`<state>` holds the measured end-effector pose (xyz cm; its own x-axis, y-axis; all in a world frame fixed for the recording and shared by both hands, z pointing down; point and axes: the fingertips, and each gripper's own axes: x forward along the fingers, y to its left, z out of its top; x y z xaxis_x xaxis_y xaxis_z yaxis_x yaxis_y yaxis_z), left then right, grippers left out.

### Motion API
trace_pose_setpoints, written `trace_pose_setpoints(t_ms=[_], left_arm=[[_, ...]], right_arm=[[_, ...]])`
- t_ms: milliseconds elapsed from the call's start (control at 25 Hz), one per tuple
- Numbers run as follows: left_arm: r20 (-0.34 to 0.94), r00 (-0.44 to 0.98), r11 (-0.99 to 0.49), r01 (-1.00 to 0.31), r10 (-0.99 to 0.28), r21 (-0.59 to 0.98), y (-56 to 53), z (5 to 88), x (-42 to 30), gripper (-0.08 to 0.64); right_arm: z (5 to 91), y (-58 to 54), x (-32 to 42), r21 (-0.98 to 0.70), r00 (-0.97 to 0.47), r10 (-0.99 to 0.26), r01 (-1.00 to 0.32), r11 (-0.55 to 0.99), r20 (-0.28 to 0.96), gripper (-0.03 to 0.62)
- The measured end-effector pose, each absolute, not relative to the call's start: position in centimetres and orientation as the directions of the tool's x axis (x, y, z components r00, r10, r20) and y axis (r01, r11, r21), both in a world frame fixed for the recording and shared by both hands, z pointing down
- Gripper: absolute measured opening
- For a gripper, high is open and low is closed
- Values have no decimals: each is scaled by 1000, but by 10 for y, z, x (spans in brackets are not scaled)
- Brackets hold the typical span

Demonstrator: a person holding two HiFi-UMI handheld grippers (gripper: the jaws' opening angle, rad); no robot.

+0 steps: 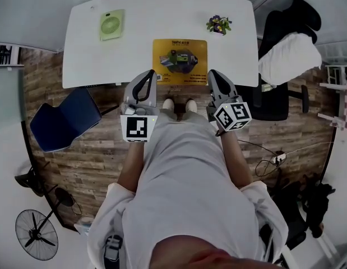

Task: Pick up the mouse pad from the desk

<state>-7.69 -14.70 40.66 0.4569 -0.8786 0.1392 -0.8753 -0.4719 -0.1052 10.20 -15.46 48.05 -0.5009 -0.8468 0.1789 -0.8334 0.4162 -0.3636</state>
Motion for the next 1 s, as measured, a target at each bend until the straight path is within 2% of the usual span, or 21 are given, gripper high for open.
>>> trace_pose_setpoints(t_ms=[160, 400, 640, 720, 880, 1000], left_arm=[[141, 440, -460, -870, -887, -178, -151, 417, -77, -3], [199, 435, -468, -868, -878, -167, -157, 461, -81, -3], [211, 422, -457, -876, -881, -155, -158, 476, -88, -3], [211, 424, -459, -875, -881, -155, -159, 475, -88, -3], [206, 430, -462, -874, -879, -151, -162, 475, -86, -3], [208, 435, -468, -872, -876, -146, -162, 475, -85, -3]], right_arm=[[513, -161, 108, -321, -486, -841, -856, 405, 237, 2], [553, -162, 119, -190, -398, -857, -916, 353, 328, 2], [590, -162, 131, -331, -346, -835, -920, 212, 427, 11], [603, -163, 133, -398, -348, -817, -903, 162, 460, 136], [627, -162, 139, -530, -344, -795, -847, 34, 500, 237], [643, -161, 141, -672, -357, -793, -735, -88, 494, 329]])
